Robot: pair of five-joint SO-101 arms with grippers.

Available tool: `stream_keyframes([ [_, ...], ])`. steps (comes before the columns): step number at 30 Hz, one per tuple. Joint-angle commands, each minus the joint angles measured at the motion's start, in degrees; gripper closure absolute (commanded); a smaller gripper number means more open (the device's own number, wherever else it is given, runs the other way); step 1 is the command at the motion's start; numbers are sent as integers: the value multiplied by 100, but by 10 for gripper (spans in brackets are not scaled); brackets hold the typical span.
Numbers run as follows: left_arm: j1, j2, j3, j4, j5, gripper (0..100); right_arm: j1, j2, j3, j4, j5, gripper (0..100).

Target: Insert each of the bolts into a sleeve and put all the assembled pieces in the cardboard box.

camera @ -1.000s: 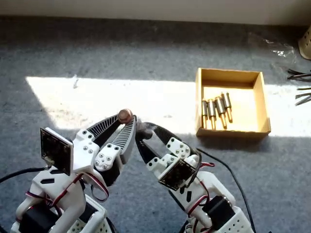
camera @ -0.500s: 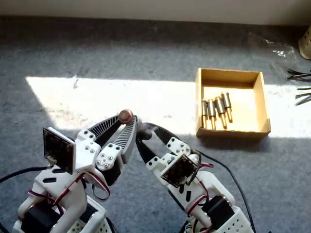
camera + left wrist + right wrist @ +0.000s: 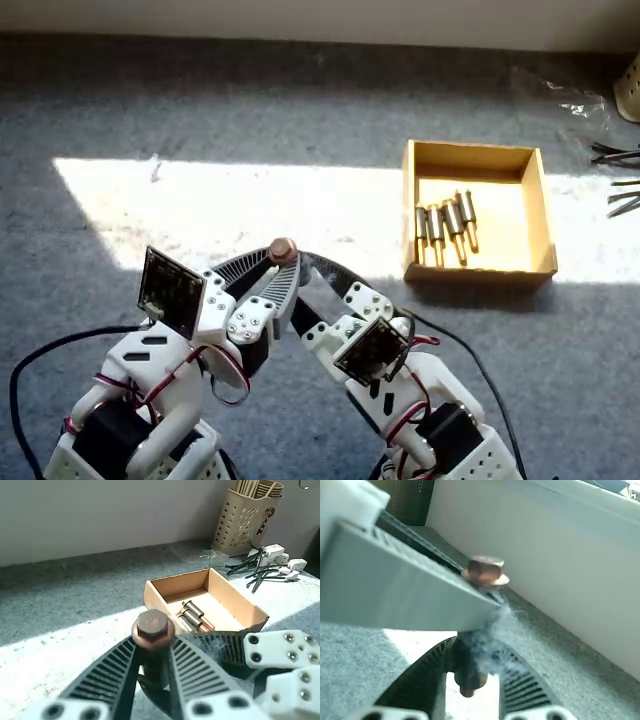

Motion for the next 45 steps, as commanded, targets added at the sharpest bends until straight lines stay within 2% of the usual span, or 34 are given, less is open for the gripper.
stream_keyframes([
  [1, -40, -48, -57, -123, -158, 993, 13, -84, -251, -171, -53, 993],
  [9, -48, -48, -66, -123, -176, 978, 13, -84, -215, -171, -53, 993],
  [15, -57, -57, -66, -123, -176, 803, 13, -84, -215, -171, -53, 993],
  [17, -57, -57, -66, -123, -176, 778, 13, -84, -215, -171, -53, 993],
  [28, -66, -57, -84, -132, -185, 772, 13, -84, -215, -171, -53, 993],
  [36, -1024, -57, -48, -431, -185, 772, 13, -84, -224, -171, -53, 993],
  [45, -1095, -57, -84, -448, -185, 771, 13, -84, -215, -171, -53, 993],
])
